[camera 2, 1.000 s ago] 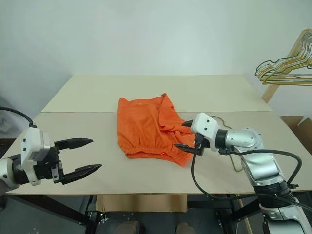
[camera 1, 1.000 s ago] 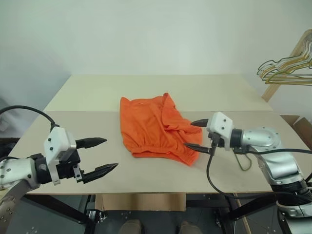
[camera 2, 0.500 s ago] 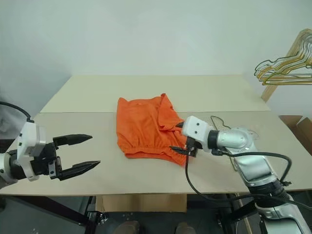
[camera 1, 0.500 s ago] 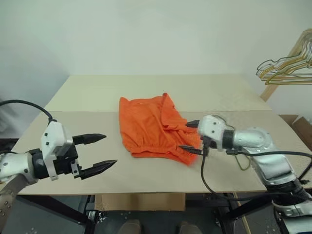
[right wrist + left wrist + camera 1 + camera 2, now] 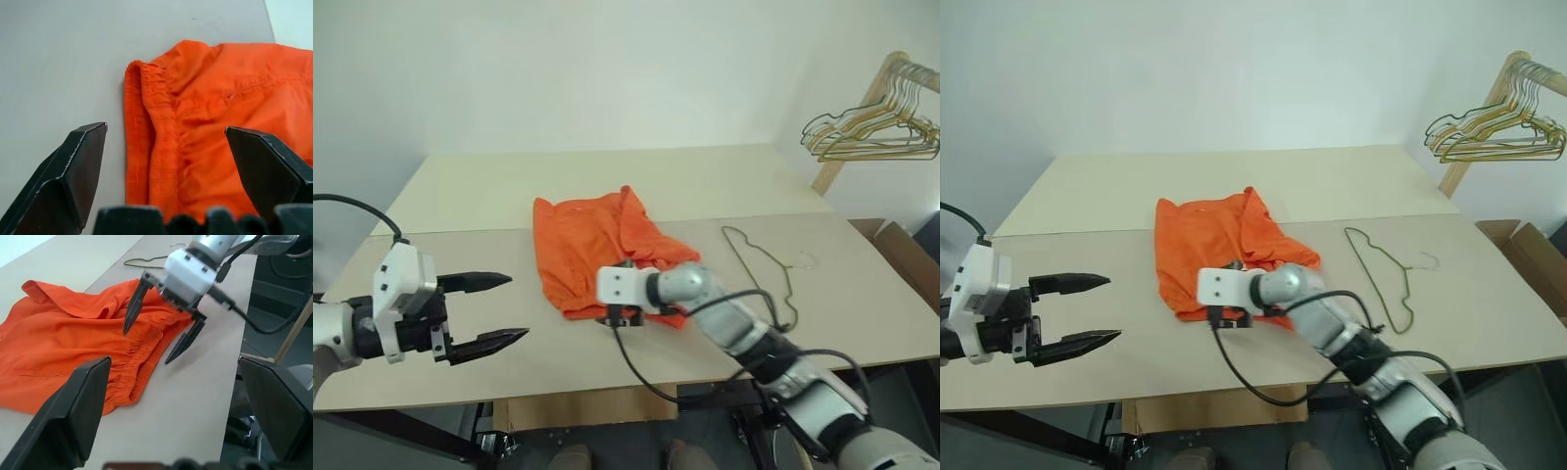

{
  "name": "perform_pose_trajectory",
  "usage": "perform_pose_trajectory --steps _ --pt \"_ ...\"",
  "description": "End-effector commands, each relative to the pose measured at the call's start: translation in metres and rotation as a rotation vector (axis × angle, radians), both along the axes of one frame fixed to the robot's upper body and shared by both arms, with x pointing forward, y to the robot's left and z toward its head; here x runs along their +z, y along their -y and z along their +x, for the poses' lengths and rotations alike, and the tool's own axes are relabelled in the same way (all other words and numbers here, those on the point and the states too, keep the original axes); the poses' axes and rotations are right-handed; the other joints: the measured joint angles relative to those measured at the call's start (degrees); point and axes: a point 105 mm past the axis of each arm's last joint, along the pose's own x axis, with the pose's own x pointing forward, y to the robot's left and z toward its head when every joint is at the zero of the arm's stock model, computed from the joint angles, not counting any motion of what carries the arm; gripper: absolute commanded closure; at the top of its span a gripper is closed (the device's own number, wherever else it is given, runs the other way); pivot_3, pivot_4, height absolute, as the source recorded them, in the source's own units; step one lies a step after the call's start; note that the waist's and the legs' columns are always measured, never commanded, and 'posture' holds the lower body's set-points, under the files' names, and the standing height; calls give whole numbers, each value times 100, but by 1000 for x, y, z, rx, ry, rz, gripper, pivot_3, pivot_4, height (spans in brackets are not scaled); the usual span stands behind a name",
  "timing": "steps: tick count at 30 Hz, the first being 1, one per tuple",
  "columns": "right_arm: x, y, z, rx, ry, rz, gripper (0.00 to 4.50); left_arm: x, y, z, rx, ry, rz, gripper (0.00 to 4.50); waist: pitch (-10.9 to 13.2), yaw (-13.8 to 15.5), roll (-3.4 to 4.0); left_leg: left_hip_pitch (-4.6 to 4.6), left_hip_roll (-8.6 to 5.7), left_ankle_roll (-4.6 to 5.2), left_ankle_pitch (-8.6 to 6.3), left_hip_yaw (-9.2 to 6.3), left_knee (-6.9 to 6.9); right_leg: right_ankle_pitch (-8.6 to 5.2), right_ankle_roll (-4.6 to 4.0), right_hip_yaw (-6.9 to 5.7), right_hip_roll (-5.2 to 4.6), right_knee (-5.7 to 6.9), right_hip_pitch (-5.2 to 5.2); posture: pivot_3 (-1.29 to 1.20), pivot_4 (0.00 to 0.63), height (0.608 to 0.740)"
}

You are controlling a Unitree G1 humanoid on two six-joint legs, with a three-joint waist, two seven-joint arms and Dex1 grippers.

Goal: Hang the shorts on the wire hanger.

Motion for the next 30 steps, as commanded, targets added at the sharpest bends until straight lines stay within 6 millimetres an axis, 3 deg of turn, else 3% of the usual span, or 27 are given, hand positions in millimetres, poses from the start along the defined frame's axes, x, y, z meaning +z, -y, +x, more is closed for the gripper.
perform_pose_trajectory --steps 1,9,10,13,21,24,26,30 --pt "-5 -21 10 -22 6 -54 22 9 -2 -2 3 29 19 0 1 -13 1 1 4 -5 -2 -2 0 -1 -2 0 4 2 -3 19 0 740" --pt "-35 -47 16 -87 -4 -140 22 8 0 -4 6 22 18 0 5 -27 12 12 12 -19 -1 -9 -11 -1 -8 -1 8 9 -6 29 0 740" --pt "-36 -49 18 -104 4 -141 186 8 1 -4 6 22 18 0 3 -45 15 19 12 -24 2 -8 -20 -1 -12 -1 13 9 -6 30 0 740" --pt "-34 -54 18 -114 20 -122 838 7 1 -3 8 24 17 0 -2 -100 10 32 15 -45 14 -11 -46 -3 -21 -1 19 11 -4 29 0 740" --pt "-21 -53 9 -54 66 -78 3605 4 3 0 3 27 13 0 -1 -127 10 17 14 -49 17 -20 -50 -4 -23 -4 17 9 -15 13 0 740" --pt "-10 -41 1 -1 81 -33 4446 2 6 2 -8 23 11 0 -2 -128 9 15 14 -49 17 -19 -50 -4 -23 -4 17 10 -18 -1 0 740" --pt "-6 -33 -4 26 79 -16 4446 2 7 2 -14 22 9 0 -4 -133 5 11 15 -49 17 -20 -50 -5 -23 -5 16 9 -19 -14 0 740" --pt "0 16 -15 201 160 -60 4446 -1 9 6 -38 14 11 0 -9 -129 -3 9 16 -48 17 -19 -49 -5 -22 -7 10 4 -16 -43 0 740"
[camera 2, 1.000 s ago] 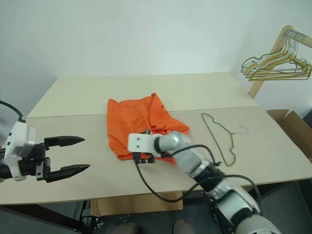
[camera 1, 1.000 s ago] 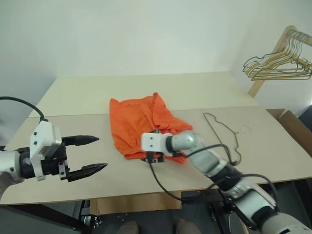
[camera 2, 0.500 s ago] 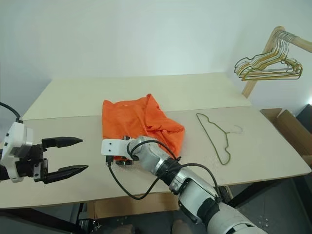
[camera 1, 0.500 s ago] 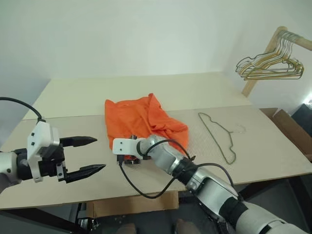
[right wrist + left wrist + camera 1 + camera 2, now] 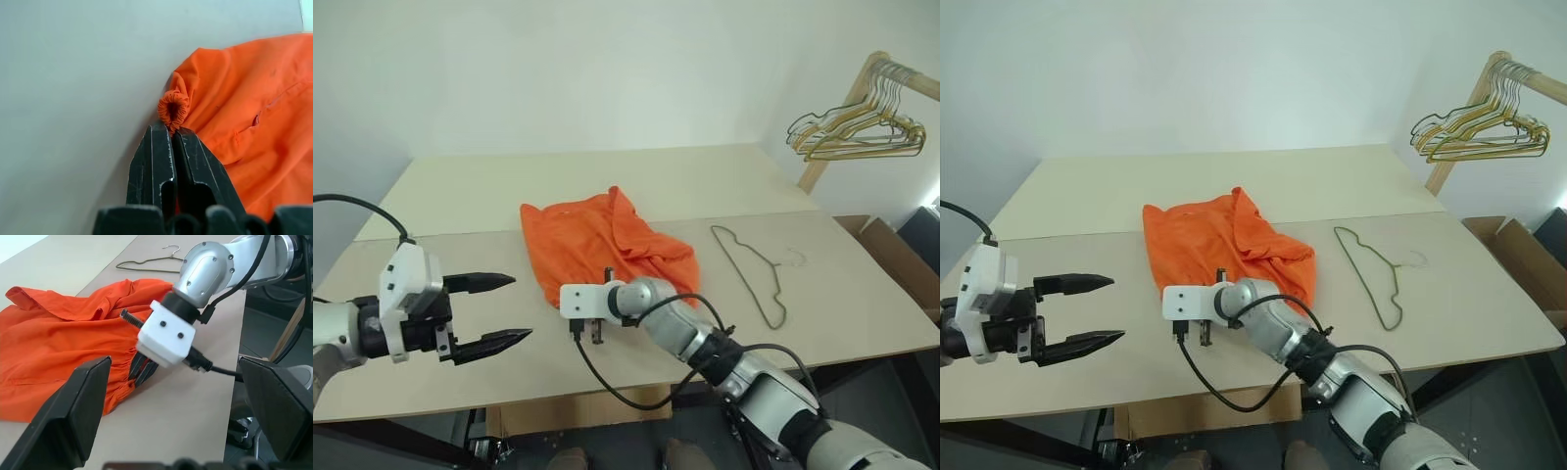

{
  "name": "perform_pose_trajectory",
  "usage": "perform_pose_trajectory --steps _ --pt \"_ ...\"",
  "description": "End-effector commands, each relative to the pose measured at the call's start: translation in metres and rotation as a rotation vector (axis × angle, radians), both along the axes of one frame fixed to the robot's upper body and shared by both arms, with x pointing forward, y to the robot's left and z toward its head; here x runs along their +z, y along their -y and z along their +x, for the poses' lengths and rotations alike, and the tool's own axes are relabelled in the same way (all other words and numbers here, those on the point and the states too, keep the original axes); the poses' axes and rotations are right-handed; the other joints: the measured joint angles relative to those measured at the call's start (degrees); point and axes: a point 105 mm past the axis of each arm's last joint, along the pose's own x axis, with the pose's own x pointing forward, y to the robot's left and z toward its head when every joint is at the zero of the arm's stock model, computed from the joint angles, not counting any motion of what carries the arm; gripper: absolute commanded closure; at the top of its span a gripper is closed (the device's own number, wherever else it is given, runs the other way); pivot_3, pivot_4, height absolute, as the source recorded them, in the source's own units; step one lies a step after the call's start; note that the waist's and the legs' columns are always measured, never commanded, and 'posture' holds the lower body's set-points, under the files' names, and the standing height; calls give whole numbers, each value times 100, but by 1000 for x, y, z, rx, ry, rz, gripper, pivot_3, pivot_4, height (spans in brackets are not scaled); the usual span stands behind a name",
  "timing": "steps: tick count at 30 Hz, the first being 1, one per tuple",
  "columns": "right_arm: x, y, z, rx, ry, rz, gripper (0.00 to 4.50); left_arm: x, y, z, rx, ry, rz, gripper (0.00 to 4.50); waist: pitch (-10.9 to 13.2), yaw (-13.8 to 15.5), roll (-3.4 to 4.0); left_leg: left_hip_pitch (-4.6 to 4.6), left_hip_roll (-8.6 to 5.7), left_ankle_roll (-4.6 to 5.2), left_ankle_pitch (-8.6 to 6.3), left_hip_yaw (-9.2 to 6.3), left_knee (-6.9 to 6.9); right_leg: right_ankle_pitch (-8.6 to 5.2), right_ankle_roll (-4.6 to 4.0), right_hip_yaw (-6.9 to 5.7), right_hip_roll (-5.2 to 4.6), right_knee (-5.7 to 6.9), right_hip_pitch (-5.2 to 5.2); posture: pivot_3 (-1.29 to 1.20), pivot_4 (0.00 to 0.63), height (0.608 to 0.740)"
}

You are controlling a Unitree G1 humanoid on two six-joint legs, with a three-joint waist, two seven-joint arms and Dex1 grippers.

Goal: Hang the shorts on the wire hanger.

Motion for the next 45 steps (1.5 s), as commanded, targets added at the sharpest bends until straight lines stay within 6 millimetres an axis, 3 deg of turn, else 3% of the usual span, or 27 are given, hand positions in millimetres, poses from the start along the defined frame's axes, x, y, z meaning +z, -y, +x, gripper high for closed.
perform_pose_trajectory --steps 1,8,12,19,31,34,45 --pt "26 32 -9 189 124 14 4446 2 2 4 -21 20 11 0 -3 7 -5 0 -1 0 0 0 1 0 1 -2 -2 -3 4 -43 0 740" --pt "26 115 -25 412 207 -99 4446 -8 2 13 -73 18 76 0 -4 -115 -7 3 4 2 0 12 2 -3 -1 -4 8 -11 12 -93 0 740" --pt "23 152 -34 416 171 -132 4446 -27 -7 36 -50 87 225 0 -3 -191 -7 6 5 2 0 14 2 -4 -2 -1 7 -11 18 -118 0 740" --pt "27 156 -35 378 183 -105 4446 -79 -20 87 -133 221 591 0 -4 -315 -7 6 3 4 1 17 11 0 -7 4 7 -8 22 -191 0 740" --pt "31 161 -40 342 184 -106 4446 -124 -42 128 -339 313 970 0 -7 -630 -5 -7 2 37 -19 10 47 -4 6 4 -14 -3 28 -249 0 740" --pt "32 161 -40 333 182 -102 4500 -128 -37 136 -345 327 976 569 -17 -665 12 -6 3 48 -25 8 64 -4 12 4 -12 4 35 -258 0 740" --pt "26 167 -31 261 174 -111 4500 -123 -30 135 -326 327 862 4242 -25 -757 24 -19 1 65 -36 4 81 -10 23 2 -14 7 31 -255 0 740"
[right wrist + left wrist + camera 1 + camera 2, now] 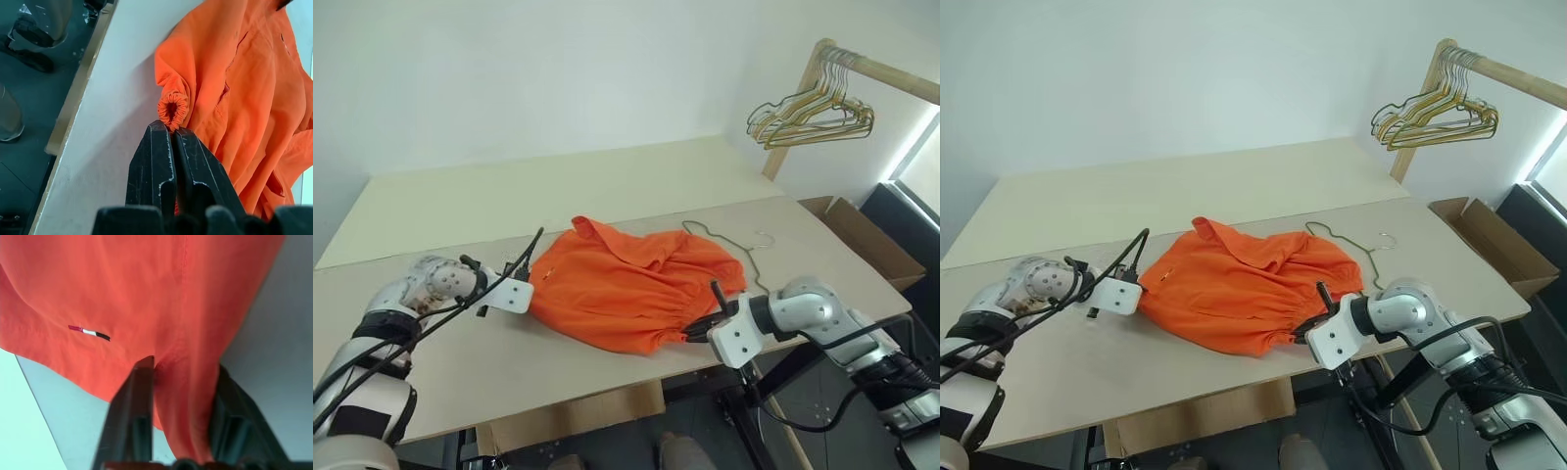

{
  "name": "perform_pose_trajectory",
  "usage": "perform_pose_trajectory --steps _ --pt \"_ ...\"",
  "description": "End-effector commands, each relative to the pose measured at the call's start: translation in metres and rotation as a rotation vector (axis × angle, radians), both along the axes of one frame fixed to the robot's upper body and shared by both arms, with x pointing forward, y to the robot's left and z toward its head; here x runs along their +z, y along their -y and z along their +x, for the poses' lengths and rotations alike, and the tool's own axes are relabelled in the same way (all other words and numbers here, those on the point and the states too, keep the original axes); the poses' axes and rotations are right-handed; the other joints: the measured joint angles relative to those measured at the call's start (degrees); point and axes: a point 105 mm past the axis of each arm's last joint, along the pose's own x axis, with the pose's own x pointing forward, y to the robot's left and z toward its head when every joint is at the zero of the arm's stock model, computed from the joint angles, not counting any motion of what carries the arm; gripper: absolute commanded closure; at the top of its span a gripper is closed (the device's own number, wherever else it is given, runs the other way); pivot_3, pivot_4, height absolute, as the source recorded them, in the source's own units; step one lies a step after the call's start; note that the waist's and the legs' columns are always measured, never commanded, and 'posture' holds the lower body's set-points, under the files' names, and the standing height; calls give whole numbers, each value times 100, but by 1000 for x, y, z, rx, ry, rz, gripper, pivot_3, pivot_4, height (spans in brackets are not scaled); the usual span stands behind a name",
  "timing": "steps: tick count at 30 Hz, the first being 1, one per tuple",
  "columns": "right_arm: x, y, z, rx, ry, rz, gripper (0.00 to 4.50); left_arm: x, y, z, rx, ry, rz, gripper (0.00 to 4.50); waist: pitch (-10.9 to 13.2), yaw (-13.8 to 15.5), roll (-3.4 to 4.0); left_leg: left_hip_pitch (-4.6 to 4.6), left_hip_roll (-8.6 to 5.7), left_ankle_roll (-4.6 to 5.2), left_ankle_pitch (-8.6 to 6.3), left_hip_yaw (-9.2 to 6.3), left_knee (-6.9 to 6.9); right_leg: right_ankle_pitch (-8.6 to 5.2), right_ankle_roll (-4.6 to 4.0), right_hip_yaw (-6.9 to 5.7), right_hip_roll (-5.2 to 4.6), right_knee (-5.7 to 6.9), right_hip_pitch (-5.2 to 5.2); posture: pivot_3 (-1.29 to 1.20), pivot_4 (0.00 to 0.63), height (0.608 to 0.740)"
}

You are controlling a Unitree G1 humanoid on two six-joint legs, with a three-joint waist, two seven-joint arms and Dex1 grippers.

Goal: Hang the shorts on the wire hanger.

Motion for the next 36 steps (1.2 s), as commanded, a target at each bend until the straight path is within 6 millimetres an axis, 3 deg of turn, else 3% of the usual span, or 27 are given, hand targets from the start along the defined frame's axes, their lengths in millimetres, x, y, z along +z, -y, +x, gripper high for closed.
perform_pose_trajectory --steps 1,8,10,14,17,19,24,30,36 --pt "9 4 9 -76 0 28 4224 9 4 -2 -3 0 -61 4496 0 -48 0 -3 0 1 -1 -1 0 0 0 0 0 0 -3 -255 0 740" --pt "6 19 17 -177 13 -31 2130 13 3 -14 2 -29 -76 4500 0 -152 0 -6 3 2 -2 -6 3 1 2 0 -1 3 -5 -252 0 740" --pt "16 24 18 -229 34 -23 1468 12 4 -18 2 -38 -86 4500 0 -164 1 -7 2 2 -2 -7 3 1 2 -1 -2 3 -6 -245 0 740" --pt "40 25 -6 -310 -21 -11 22 14 10 -26 11 -50 -117 4500 2 -134 3 -23 2 2 -3 -11 5 -1 5 -3 -6 6 -15 -239 9 740" --pt "39 18 -34 -313 -64 -56 22 16 14 -31 12 -54 -131 4500 3 -98 4 -20 6 2 -3 -12 7 -2 6 -4 -3 5 -12 -237 21 740" --pt "33 9 -40 -386 -78 -39 22 17 16 -34 14 -58 -140 4500 3 -89 3 -20 10 3 -6 -13 6 -5 12 -6 1 4 -12 -240 25 740" --pt "15 3 -32 -558 -66 -47 22 16 17 -39 23 -69 -146 4500 9 -54 4 -16 5 3 -6 -4 8 -4 15 2 -1 4 -11 -243 39 740" --pt "-8 -4 -30 -602 -76 -105 22 17 17 -42 30 -80 -148 4500 30 -51 3 -21 3 4 -7 -4 8 -4 16 2 0 1 -16 -241 50 740" --pt "-16 -2 -16 -620 -12 -152 184 19 16 -42 37 -78 -149 4500 36 -52 2 -17 3 4 -7 -4 8 -5 17 2 2 1 -14 -232 53 740"
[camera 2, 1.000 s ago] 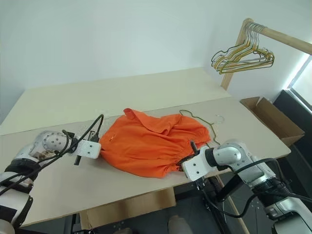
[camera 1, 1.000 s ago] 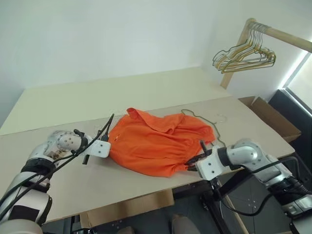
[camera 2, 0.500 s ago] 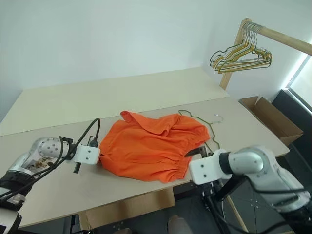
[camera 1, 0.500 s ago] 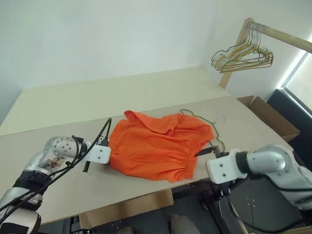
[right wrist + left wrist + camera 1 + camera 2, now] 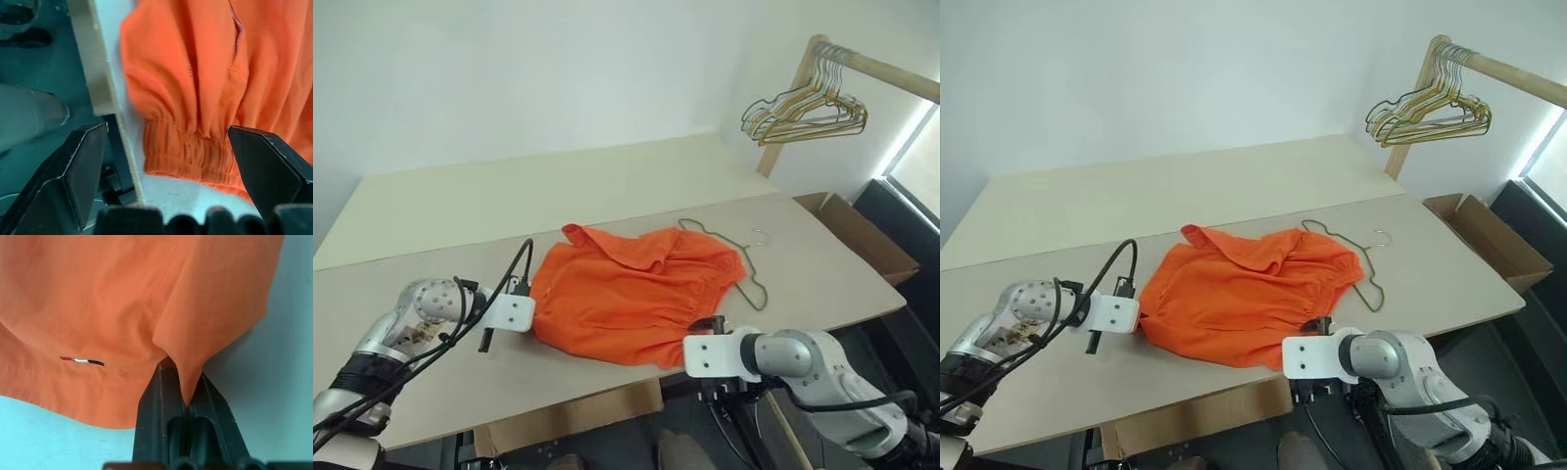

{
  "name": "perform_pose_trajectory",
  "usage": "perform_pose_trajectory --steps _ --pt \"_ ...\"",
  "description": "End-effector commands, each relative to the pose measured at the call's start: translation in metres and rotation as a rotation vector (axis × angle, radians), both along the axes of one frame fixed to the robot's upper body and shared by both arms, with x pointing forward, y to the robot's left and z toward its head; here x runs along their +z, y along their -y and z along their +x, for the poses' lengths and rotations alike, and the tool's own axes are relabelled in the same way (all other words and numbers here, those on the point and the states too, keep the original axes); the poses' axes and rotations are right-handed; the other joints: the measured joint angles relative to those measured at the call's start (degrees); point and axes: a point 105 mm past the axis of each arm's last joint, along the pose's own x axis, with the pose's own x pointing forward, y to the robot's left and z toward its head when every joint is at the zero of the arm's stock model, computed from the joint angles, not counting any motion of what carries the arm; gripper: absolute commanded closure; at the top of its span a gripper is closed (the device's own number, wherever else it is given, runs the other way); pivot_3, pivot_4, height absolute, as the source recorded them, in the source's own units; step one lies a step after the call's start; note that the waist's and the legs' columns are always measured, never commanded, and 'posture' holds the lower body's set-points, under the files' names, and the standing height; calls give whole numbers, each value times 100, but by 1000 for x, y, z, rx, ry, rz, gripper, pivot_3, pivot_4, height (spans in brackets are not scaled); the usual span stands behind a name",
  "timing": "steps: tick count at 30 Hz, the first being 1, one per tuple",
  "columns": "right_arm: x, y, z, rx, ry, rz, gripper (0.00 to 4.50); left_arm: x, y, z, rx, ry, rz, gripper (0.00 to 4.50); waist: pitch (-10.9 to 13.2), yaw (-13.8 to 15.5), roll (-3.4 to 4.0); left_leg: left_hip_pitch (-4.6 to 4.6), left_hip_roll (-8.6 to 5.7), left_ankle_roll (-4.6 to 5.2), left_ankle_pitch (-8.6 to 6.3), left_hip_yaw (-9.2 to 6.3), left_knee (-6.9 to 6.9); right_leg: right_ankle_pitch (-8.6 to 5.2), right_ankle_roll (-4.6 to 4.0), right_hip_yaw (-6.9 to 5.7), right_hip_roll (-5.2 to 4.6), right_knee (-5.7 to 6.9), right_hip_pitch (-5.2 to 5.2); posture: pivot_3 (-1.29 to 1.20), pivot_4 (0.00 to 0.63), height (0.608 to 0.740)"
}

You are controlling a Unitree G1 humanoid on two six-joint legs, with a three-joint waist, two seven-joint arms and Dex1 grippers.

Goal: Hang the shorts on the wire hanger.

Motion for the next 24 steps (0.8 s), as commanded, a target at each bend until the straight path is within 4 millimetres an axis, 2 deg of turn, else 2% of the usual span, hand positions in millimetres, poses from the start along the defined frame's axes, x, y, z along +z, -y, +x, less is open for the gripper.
perform_pose_trajectory --steps 1,8,14,17,20,24 --pt "5 4 14 -18 80 -42 369 14 -2 4 5 46 -9 4500 6 0 -4 0 0 0 0 0 0 0 0 0 1 0 0 -229 53 740" --pt "7 13 25 -12 118 -80 2398 15 -7 -4 24 39 -15 4500 20 -76 -16 11 5 0 0 2 0 2 0 5 4 1 4 -221 56 740" --pt "11 16 33 -16 160 -76 3745 19 -12 -16 46 30 -27 4500 24 -234 -35 34 14 0 0 5 0 -9 36 17 14 -3 16 -222 54 740" --pt "20 20 43 -12 218 -72 4415 23 -14 -27 50 23 -31 4500 28 -301 -30 35 15 0 0 5 -1 -7 35 21 13 -2 14 -223 49 740" --pt "33 23 55 0 276 -55 4479 29 -17 -36 57 22 -31 4500 32 -283 -25 27 9 -3 -8 3 -7 11 2 24 5 -2 5 -218 43 740" --pt "50 20 55 14 245 23 4479 37 -18 -40 81 31 -51 4500 34 -174 -24 15 0 -3 -8 3 -6 11 2 27 -4 -6 1 -199 31 740"
